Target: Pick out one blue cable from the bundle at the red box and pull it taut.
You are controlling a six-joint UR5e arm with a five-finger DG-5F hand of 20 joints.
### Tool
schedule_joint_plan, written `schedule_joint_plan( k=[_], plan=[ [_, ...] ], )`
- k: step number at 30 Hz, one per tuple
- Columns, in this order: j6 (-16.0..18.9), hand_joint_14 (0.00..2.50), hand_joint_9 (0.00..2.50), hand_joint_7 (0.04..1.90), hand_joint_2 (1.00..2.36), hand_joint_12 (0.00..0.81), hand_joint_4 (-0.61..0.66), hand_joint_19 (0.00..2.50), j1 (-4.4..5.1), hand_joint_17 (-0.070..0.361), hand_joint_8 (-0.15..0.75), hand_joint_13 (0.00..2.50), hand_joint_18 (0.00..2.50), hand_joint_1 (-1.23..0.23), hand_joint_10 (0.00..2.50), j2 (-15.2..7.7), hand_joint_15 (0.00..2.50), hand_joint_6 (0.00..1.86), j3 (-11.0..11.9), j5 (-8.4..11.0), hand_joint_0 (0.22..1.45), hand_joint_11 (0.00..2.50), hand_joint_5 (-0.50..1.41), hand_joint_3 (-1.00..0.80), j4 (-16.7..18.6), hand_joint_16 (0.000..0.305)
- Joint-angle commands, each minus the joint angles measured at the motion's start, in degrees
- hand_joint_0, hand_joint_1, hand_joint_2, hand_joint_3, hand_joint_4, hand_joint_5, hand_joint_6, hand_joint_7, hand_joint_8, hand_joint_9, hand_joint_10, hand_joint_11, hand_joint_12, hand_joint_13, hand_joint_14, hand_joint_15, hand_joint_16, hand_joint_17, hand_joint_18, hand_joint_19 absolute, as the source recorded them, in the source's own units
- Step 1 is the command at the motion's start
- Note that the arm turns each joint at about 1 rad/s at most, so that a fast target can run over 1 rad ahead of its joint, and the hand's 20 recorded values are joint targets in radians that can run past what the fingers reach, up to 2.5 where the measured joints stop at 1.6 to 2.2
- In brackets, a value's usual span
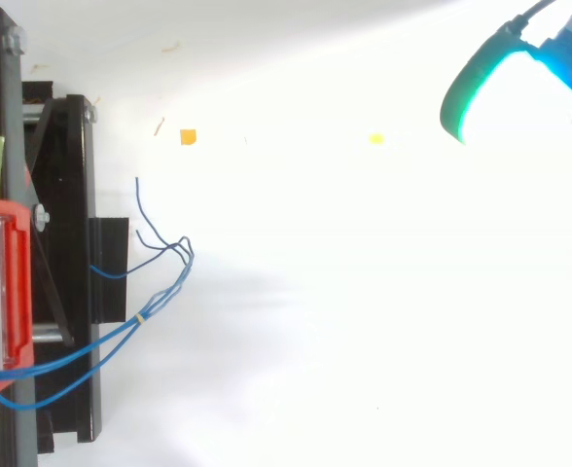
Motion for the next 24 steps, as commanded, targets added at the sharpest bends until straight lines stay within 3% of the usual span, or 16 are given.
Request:
schedule_joint_plan(
  k=[1,11,13,16,24],
  plan=[
    [0.00,0.00,0.71,0.67,1.00,0.366,0.13,0.27,0.00,0.124,0.278,0.56,0.51,-0.41,0.00,-0.02,0.06,0.50,-0.07,0.00,0.50,0.07,-0.19,-0.50,0.00,0.055],
    [0.00,0.00,0.52,0.66,1.00,0.367,0.12,0.24,0.00,0.125,0.268,0.44,0.37,-0.51,0.00,-0.02,0.03,0.50,0.02,0.00,0.51,0.02,-0.22,-0.50,0.00,0.056],
    [0.00,0.00,0.52,0.65,1.00,0.401,0.14,0.22,0.00,0.129,0.293,0.45,0.36,-0.50,0.00,-0.02,0.03,0.50,0.02,0.00,0.51,0.01,-0.23,-0.50,0.00,0.057],
    [0.00,0.00,0.54,0.66,1.00,0.355,0.11,0.25,0.00,0.119,0.262,0.45,0.36,-0.49,0.00,0.07,0.04,0.50,-0.07,0.00,0.51,0.03,-0.23,-0.50,0.00,0.053],
    [0.00,0.00,0.52,0.66,1.00,0.371,0.12,0.25,0.09,0.123,0.273,0.43,0.36,-0.49,0.00,-0.02,0.05,0.50,0.02,0.00,0.51,0.03,-0.23,-0.50,0.00,0.055]
  ],
)
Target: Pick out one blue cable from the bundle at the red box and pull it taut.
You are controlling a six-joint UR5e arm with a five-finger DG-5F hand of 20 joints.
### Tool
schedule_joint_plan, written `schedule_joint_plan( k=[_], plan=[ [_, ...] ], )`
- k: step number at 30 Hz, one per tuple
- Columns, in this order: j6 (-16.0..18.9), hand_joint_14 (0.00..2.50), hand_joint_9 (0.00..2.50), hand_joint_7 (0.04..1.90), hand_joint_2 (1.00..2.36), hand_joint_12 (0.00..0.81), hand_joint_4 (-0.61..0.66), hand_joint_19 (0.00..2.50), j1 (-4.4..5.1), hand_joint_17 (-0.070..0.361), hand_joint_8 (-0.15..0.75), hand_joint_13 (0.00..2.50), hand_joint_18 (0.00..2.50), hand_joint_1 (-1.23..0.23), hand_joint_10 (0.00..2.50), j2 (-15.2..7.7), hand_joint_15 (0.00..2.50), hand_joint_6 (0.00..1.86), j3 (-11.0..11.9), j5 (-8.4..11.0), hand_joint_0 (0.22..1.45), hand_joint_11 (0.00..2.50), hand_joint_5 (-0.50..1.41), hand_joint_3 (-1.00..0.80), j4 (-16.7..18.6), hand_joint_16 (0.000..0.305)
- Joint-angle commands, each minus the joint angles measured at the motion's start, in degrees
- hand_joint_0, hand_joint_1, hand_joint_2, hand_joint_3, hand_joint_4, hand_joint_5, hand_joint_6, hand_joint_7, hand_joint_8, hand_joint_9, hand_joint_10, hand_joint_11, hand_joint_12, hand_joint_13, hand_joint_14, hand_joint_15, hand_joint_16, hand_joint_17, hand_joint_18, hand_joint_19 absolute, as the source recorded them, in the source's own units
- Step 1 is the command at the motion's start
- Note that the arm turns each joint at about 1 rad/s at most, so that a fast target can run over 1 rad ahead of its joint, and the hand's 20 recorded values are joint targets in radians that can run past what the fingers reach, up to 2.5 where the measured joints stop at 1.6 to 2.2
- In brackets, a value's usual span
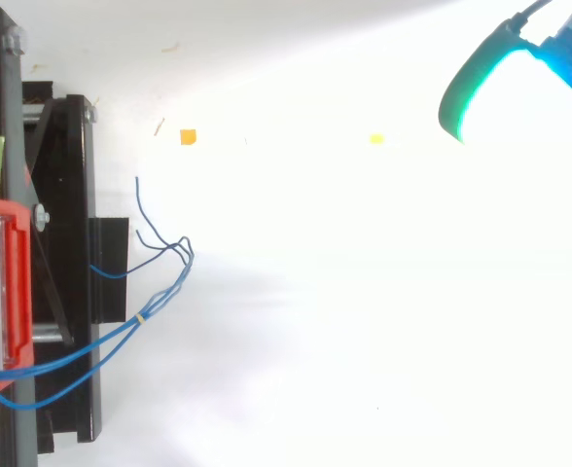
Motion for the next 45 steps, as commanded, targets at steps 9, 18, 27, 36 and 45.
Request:
schedule_joint_plan(
  k=[9,18,27,36,45],
  plan=[
    [0.00,0.00,0.52,0.67,1.00,0.370,0.13,0.24,-0.01,0.122,0.275,0.44,0.37,-0.49,0.00,-0.01,0.05,0.50,0.02,0.00,0.51,0.04,-0.22,-0.50,0.00,0.054],
    [0.00,0.00,0.48,0.67,1.00,0.373,0.13,0.22,-0.01,0.124,0.267,0.41,0.32,-0.49,0.00,-0.01,0.05,0.50,0.02,0.00,0.52,0.04,-0.22,-0.50,0.00,0.055],
    [0.00,0.00,0.54,0.67,1.00,0.323,0.13,0.19,-0.01,0.074,0.255,0.49,0.25,-0.49,0.00,-0.01,0.05,0.50,0.02,0.00,0.53,0.05,-0.22,-0.50,0.00,0.033],
    [0.00,0.00,0.59,0.67,1.00,0.315,0.13,0.21,-0.01,0.083,0.249,0.54,0.31,-0.48,0.00,-0.01,0.08,0.50,0.02,0.09,0.55,0.07,-0.21,-0.50,0.00,0.037],
    [0.00,0.00,0.60,0.67,1.00,0.256,0.14,0.16,-0.01,0.049,0.258,0.48,0.14,-0.48,0.00,-0.01,0.09,0.50,0.02,0.00,0.55,0.08,-0.21,-0.50,0.00,0.022]
  ],
)
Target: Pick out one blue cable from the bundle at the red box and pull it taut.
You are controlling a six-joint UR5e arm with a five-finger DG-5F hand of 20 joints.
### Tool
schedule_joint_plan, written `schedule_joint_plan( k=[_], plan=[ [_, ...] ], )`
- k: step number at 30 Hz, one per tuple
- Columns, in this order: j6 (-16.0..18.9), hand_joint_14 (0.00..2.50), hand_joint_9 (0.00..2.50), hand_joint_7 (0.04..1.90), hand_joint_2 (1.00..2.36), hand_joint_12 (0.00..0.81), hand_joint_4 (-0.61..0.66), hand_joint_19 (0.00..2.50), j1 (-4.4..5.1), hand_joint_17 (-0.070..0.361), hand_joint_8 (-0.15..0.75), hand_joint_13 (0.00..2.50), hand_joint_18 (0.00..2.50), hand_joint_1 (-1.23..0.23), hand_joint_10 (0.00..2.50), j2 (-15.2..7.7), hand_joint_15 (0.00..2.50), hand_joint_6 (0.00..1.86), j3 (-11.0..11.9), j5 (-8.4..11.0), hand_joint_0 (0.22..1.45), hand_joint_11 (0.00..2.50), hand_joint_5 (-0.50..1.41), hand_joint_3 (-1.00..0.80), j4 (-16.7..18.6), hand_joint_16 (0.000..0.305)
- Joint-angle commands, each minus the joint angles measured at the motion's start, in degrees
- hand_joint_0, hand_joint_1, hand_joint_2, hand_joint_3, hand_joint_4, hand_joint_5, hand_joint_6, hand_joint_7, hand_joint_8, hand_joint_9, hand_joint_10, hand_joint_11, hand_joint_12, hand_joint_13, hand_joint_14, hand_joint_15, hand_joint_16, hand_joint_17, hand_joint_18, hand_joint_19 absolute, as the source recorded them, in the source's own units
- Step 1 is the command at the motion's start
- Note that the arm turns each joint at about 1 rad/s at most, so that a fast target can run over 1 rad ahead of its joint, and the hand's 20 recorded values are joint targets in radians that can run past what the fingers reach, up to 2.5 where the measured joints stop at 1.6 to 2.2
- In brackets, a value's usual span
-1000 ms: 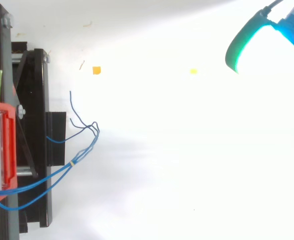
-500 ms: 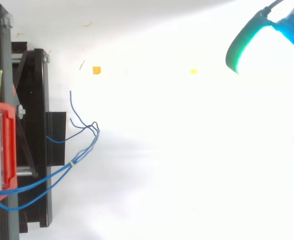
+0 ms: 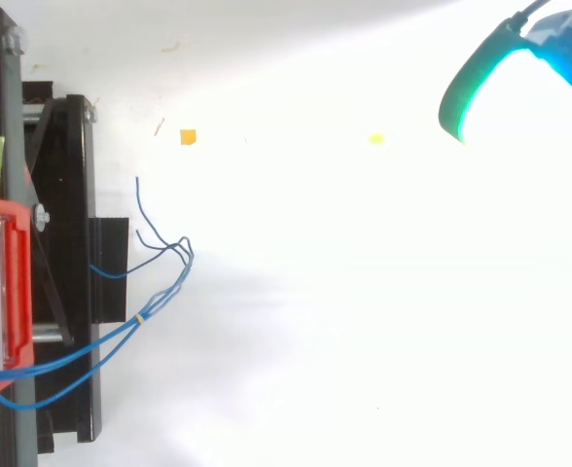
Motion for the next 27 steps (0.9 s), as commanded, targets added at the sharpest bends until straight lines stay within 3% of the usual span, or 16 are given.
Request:
schedule_joint_plan(
  k=[1,6,10,27],
  plan=[
    [-0.01,0.00,0.59,0.67,1.00,0.255,0.14,0.17,0.00,0.049,0.256,0.47,0.14,-0.48,0.00,-0.01,0.08,0.50,0.02,0.00,0.55,0.08,-0.21,-0.50,0.00,0.022],
    [-0.01,0.00,0.59,0.68,1.00,0.288,0.13,0.19,0.00,0.065,0.254,0.46,0.21,-0.48,0.00,-0.01,0.08,0.50,0.02,0.00,0.55,0.11,-0.21,-0.50,0.00,0.029],
    [-0.01,0.00,0.56,0.69,1.00,0.326,0.14,0.18,0.00,0.081,0.263,0.32,0.09,-0.49,0.00,-0.01,0.04,0.50,-0.07,0.00,0.55,0.13,-0.21,-0.50,0.00,0.036],
    [-0.01,0.00,0.53,0.69,1.00,0.323,0.15,0.19,0.00,0.085,0.263,0.31,0.11,-0.51,0.01,-0.01,0.04,0.50,0.02,0.00,0.55,0.13,-0.22,-0.49,0.00,0.038]
  ],
)
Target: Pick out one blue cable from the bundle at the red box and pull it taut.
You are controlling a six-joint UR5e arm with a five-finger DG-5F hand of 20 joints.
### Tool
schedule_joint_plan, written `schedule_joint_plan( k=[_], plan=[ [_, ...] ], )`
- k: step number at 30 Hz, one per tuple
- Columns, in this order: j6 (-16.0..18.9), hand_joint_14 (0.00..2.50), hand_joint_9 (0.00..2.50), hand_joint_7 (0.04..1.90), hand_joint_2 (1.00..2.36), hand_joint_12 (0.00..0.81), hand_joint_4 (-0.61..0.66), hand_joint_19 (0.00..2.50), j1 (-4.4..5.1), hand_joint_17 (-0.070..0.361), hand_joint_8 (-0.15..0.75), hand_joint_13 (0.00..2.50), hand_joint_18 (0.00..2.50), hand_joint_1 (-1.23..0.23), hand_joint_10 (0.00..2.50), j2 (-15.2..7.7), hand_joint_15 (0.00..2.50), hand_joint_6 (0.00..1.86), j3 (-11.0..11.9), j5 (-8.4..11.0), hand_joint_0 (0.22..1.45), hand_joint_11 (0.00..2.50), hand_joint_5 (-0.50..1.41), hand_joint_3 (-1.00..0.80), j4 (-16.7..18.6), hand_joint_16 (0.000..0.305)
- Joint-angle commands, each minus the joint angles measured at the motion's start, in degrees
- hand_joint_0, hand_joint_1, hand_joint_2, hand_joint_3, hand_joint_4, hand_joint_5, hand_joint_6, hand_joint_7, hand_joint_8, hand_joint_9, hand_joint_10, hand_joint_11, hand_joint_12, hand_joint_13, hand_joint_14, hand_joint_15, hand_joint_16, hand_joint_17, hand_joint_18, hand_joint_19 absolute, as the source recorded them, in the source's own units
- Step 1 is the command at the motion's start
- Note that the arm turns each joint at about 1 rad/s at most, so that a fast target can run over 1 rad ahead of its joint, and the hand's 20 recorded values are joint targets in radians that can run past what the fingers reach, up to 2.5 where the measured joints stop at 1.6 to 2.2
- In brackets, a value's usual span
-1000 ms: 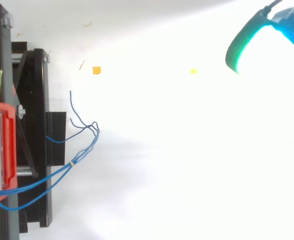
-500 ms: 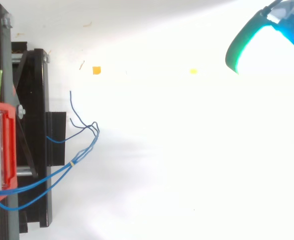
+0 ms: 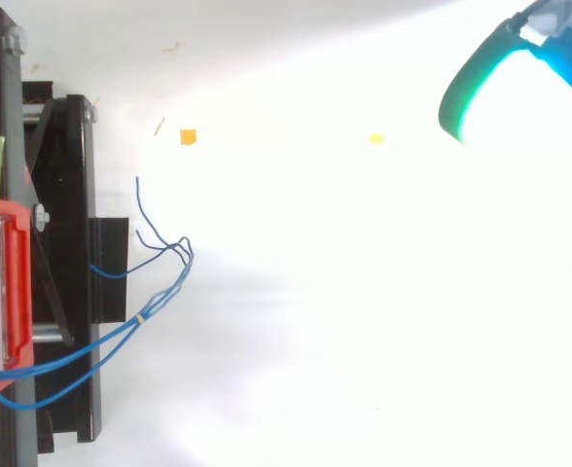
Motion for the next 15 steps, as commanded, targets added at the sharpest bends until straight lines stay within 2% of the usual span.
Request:
schedule_joint_plan(
  k=[1,15],
  plan=[
    [-0.02,0.00,0.53,0.69,1.00,0.323,0.15,0.19,0.00,0.085,0.261,0.31,0.11,-0.51,0.00,-0.02,0.04,0.50,0.02,-0.03,0.55,0.13,-0.22,-0.49,0.00,0.038],
    [-0.02,0.00,0.54,0.69,1.00,0.325,0.16,0.21,0.00,0.087,0.266,0.35,0.16,-0.51,0.00,-0.02,0.06,0.50,0.02,-0.03,0.56,0.14,-0.22,-0.48,-0.09,0.039]
  ],
)
